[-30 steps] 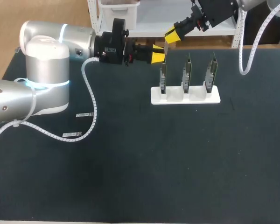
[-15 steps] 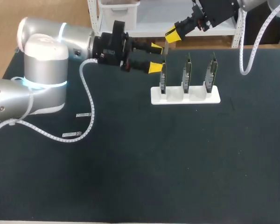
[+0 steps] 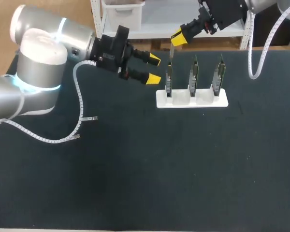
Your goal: Pick up the optical module with the left hand, and insert it into the network port with the right hand.
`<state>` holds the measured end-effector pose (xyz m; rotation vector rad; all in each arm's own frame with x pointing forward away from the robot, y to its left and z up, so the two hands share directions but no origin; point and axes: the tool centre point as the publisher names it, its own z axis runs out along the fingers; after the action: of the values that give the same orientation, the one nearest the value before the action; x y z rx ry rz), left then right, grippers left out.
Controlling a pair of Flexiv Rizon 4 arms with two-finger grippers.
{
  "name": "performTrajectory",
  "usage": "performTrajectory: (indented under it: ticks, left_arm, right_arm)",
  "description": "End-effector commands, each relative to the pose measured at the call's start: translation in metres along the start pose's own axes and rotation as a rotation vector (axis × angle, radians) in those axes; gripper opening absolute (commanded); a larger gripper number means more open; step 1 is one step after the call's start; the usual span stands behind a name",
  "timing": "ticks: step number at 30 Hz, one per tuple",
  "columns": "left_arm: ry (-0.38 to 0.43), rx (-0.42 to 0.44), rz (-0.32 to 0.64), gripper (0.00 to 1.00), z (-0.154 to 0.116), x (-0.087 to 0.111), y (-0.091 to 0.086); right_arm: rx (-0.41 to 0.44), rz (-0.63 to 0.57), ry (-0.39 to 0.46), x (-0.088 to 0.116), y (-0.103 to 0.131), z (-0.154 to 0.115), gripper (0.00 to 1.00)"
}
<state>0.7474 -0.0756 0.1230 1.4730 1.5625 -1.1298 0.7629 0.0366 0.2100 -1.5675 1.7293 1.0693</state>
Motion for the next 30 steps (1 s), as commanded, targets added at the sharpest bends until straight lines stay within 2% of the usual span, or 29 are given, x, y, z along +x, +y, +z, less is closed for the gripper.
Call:
performTrajectory:
  ticks: [1,8,15,19,30]
  left_arm:
    - [0.037,0.008,-0.009,1.00,0.007,0.003,0.006]
    - [0.119,0.000,0.025,1.00,0.014,0.012,0.011]
    - [0.185,-0.022,0.078,1.00,0.010,0.019,0.023]
    - [0.184,-0.030,0.060,1.00,0.009,0.023,0.032]
    - [0.196,-0.029,0.060,1.00,0.011,0.021,0.037]
  right_arm:
    - [0.012,-0.003,-0.002,0.002,0.004,-0.001,0.00]
    - [0.021,-0.005,-0.006,0.003,0.005,-0.003,0.00]
    - [0.027,-0.002,-0.010,0.003,0.006,-0.004,0.00]
    - [0.029,-0.001,-0.011,0.003,0.006,-0.005,0.00]
    - [0.034,0.003,-0.014,0.003,0.006,-0.006,0.00]
